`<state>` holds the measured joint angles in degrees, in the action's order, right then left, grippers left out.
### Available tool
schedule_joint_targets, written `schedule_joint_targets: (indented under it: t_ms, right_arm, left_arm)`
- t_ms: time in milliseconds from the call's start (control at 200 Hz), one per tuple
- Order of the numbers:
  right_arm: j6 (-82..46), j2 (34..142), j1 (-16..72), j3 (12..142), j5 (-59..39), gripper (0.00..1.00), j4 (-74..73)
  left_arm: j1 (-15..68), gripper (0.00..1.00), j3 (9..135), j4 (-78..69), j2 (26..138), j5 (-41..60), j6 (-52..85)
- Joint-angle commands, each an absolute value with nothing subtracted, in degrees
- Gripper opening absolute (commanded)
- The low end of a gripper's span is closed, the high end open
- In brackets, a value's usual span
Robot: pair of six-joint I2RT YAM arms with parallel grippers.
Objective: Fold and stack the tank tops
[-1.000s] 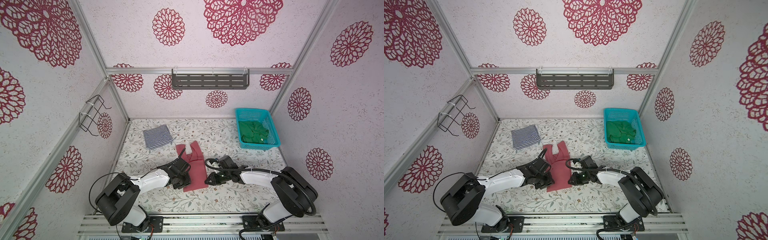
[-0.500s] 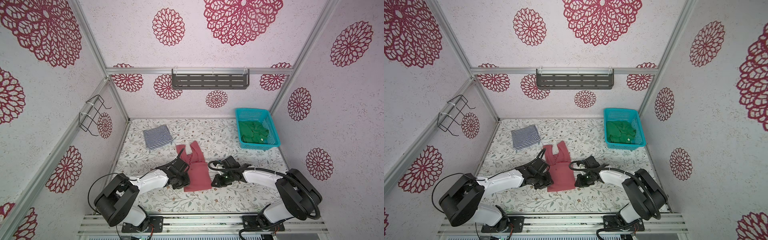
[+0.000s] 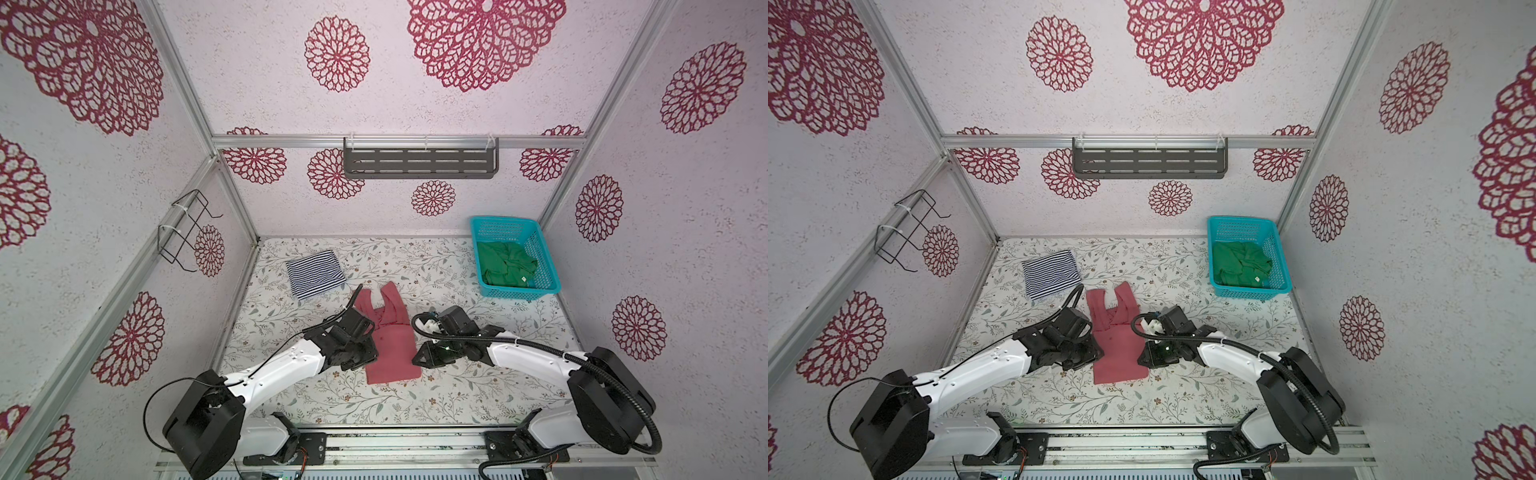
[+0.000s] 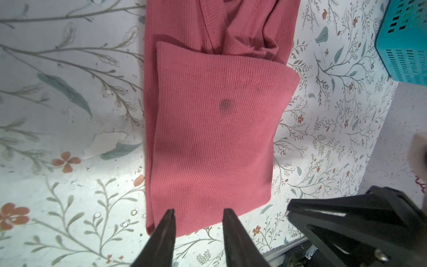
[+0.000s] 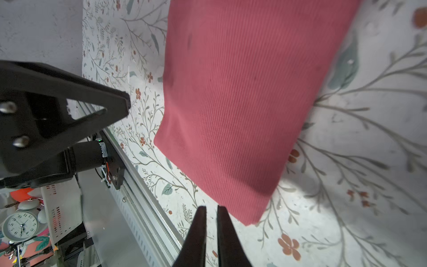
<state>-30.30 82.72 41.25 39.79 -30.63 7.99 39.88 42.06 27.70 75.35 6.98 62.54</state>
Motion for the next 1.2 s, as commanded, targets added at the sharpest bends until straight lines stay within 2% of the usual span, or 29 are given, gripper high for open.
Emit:
schedule_joint_targets:
  t_ms: [0, 155, 325, 430, 600, 851, 1196]
  right_arm:
    - [-35.03, 86.15, 41.33, 36.84, -31.51, 0.12, 1.14]
    - [-35.48, 90.49, 41.31, 37.99, -30.73, 0.13, 0.22]
    - [-35.80, 82.67, 40.18, 38.64, -27.23, 0.35, 6.15]
    - [-38.08, 79.76, 39.42, 36.36, -26.98, 0.40, 7.34]
    - [-44.51, 77.37, 39.46, 30.10, -28.82, 0.40, 1.52]
    - [-50.16, 78.45, 40.43, 24.99, -30.88, 0.41, -8.23]
    - [-53.16, 82.32, 41.92, 22.69, -31.13, 0.42, -15.64]
  left_arm:
    - [40.25, 0.38, 39.89, 26.90, 76.05, 7.13, 64.73]
    - [40.34, 0.40, 38.43, 29.33, 73.32, 6.58, 65.18]
    - [40.55, 0.58, 31.88, 29.31, 63.64, 8.89, 72.11]
    - [42.32, 0.62, 25.52, 22.13, 59.87, 11.51, 79.62]
    - [44.55, 0.60, 21.44, 15.70, 59.44, 11.24, 84.53]
    - [45.59, 0.53, 18.50, 6.88, 66.06, 11.76, 87.17]
    - [46.62, 0.40, 19.15, 11.85, 67.93, 10.52, 86.75]
